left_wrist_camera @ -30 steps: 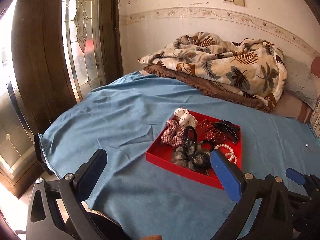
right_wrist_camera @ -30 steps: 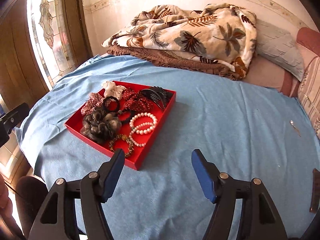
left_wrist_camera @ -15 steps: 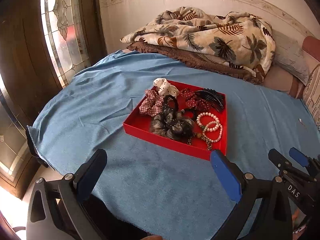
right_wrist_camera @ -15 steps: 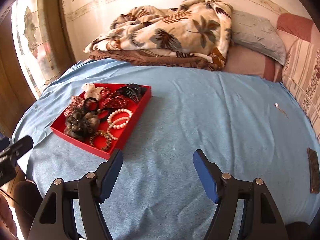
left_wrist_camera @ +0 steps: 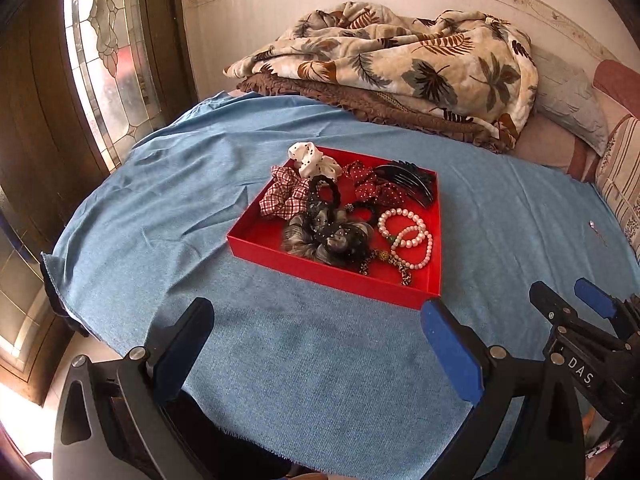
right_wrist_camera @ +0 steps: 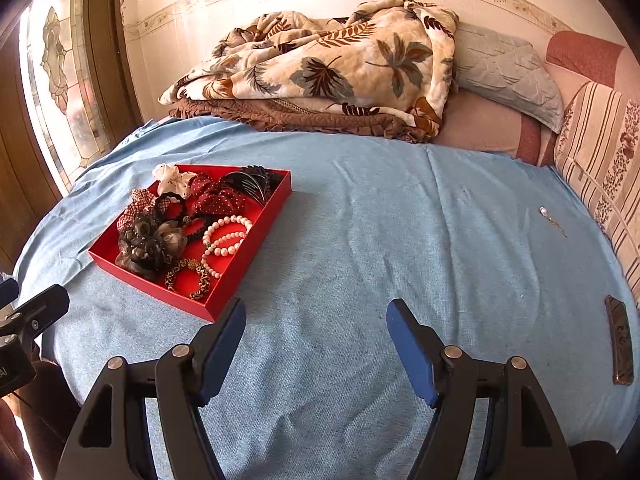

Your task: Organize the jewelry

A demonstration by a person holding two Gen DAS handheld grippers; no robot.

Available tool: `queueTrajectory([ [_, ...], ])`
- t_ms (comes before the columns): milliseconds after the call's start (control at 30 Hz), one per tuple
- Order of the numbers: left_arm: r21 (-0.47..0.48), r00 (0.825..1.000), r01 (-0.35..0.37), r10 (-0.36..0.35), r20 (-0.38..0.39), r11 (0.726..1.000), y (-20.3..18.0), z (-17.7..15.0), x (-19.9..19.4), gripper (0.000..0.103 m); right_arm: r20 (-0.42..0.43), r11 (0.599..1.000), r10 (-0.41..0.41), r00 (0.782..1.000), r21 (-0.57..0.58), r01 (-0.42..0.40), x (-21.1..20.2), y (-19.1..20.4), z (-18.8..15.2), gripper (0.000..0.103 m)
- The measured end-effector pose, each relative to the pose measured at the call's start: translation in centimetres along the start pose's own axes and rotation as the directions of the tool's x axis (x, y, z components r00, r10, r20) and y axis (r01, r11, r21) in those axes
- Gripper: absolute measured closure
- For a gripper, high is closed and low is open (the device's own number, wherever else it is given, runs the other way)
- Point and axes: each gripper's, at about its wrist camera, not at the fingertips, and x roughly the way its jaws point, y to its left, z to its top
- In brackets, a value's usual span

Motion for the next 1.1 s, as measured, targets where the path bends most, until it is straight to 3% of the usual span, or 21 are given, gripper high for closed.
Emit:
queueTrajectory([
  [1100, -0.014, 0.995, 0.048, -0.049, -0.083, 0.999, 0.5, -0.8, 2.4, 0.0, -0.038, 0.999, -0.03, 0.999, -0.013, 0.029, 1.5, 0.2, -0.4, 0.021],
])
